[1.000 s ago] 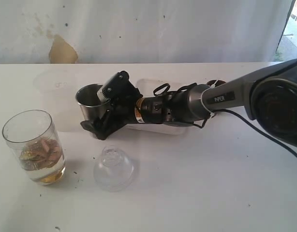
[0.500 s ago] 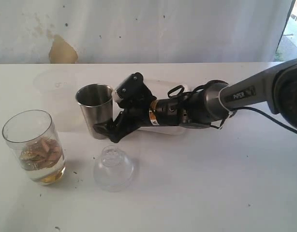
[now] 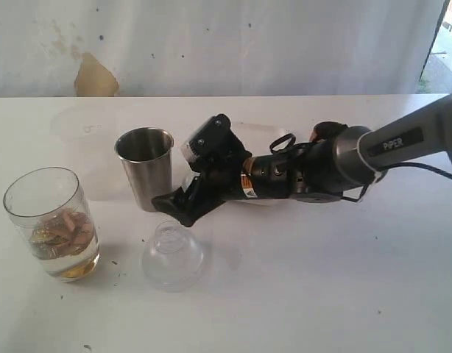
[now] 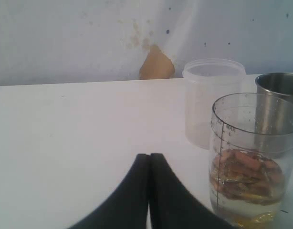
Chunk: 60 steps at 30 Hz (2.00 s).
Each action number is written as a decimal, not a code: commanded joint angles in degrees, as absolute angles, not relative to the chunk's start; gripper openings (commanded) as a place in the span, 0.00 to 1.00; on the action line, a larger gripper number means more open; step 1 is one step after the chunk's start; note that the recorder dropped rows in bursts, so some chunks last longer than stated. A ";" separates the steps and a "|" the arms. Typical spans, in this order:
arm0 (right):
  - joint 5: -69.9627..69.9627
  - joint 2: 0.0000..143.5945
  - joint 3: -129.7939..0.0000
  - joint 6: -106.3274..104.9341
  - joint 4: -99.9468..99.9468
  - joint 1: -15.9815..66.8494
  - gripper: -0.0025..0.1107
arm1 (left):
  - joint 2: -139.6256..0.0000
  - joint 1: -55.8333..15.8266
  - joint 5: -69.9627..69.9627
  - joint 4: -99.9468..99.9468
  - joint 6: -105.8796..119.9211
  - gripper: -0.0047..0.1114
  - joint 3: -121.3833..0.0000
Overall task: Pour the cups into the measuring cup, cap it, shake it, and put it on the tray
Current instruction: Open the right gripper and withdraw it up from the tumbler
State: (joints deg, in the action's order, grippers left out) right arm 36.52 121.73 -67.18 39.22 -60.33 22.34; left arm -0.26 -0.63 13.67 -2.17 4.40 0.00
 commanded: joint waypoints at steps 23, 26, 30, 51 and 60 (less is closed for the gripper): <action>44.81 97.42 -62.53 93.16 -99.95 21.96 0.84 | 0.00 -0.70 13.35 -2.35 4.16 0.04 0.00; 41.14 97.42 -62.42 94.97 -99.95 22.47 0.73 | 0.00 -0.70 13.35 -2.35 4.16 0.04 0.00; 36.15 97.08 -62.42 97.97 -99.95 24.15 0.43 | 0.00 -0.70 13.35 -2.35 4.16 0.04 0.00; -7.64 94.88 -61.98 90.31 -99.95 33.62 0.02 | 0.00 -0.70 13.35 -2.35 4.16 0.04 0.00; -48.66 94.45 -67.16 51.92 -67.21 34.72 0.02 | 0.00 -0.70 13.35 -2.35 4.16 0.04 0.00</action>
